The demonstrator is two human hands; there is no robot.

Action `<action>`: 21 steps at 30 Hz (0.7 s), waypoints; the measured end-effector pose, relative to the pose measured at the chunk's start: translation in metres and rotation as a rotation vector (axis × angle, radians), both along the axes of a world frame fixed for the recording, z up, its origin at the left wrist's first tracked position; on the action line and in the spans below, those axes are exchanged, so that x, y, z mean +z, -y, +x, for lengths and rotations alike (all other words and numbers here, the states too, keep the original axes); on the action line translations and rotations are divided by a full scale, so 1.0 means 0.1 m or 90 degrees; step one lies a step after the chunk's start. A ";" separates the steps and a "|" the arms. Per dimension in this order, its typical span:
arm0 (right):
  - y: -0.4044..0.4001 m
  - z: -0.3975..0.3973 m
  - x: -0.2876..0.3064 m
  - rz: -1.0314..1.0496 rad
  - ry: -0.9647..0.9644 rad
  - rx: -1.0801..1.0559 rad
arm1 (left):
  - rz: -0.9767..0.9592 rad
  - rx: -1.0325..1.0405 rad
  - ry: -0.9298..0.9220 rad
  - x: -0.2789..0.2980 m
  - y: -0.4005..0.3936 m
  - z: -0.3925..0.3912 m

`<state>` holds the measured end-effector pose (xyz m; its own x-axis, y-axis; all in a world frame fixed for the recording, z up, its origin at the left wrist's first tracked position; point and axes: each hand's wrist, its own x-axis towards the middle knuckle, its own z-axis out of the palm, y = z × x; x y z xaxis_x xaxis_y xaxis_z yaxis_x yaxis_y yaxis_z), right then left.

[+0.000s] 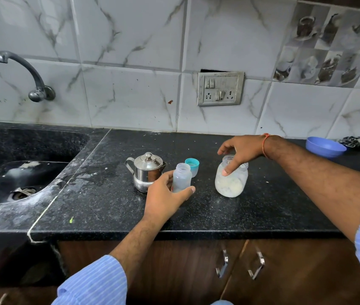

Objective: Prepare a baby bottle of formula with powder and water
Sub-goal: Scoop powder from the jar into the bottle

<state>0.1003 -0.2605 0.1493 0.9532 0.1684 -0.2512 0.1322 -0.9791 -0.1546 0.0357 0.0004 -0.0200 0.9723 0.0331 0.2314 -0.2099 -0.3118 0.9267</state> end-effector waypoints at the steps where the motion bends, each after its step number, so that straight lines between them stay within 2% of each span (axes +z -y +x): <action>1: 0.02 -0.05 -0.01 0.010 -0.005 -0.010 | 0.004 0.000 0.001 0.00 0.00 -0.02; 7: 0.09 -0.30 -0.06 0.085 -0.017 -0.042 | 0.035 0.029 -0.017 -0.05 -0.07 -0.16; 21: -0.20 -0.74 -0.15 0.106 0.034 -0.010 | 0.185 0.005 -0.005 0.00 -0.09 -0.08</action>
